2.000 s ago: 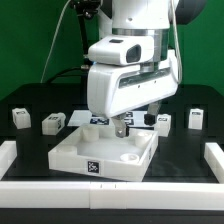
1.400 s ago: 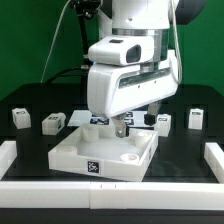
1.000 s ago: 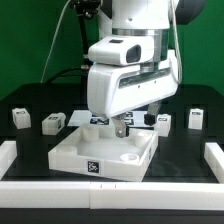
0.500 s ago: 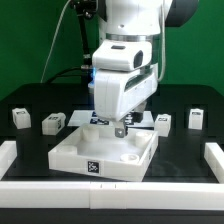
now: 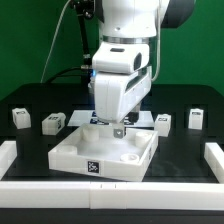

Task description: Assemble one leg

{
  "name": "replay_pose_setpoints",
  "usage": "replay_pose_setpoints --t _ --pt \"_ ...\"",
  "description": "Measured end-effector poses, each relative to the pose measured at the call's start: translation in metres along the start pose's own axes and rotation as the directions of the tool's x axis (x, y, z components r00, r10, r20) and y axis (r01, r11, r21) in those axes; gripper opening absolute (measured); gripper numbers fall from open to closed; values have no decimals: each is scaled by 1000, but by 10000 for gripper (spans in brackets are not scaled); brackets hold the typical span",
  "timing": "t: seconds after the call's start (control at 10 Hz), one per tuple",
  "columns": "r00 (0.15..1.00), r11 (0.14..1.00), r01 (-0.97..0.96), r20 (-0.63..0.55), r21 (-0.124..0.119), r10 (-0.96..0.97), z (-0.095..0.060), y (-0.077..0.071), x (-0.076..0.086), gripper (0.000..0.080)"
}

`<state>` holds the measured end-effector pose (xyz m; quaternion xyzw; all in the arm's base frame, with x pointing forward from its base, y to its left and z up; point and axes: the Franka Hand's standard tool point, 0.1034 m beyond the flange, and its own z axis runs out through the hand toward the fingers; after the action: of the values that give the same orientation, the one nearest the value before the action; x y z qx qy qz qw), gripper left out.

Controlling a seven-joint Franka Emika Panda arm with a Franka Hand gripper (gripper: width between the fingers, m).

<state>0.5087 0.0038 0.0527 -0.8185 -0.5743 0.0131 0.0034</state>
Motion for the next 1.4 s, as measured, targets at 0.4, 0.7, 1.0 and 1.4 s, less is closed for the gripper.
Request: replay_pose_setpoints --t 0.4,0.7,1.0,1.4 --pt "999 999 37 -17 -7 -37 11 -50 -3 650" --pt "999 999 36 -22 7 -35 37 -66 -9 650" --pt "999 999 31 -20 16 -30 45 -62 -11 650" --pt "999 1000 25 -25 9 -24 48 -61 -13 451"
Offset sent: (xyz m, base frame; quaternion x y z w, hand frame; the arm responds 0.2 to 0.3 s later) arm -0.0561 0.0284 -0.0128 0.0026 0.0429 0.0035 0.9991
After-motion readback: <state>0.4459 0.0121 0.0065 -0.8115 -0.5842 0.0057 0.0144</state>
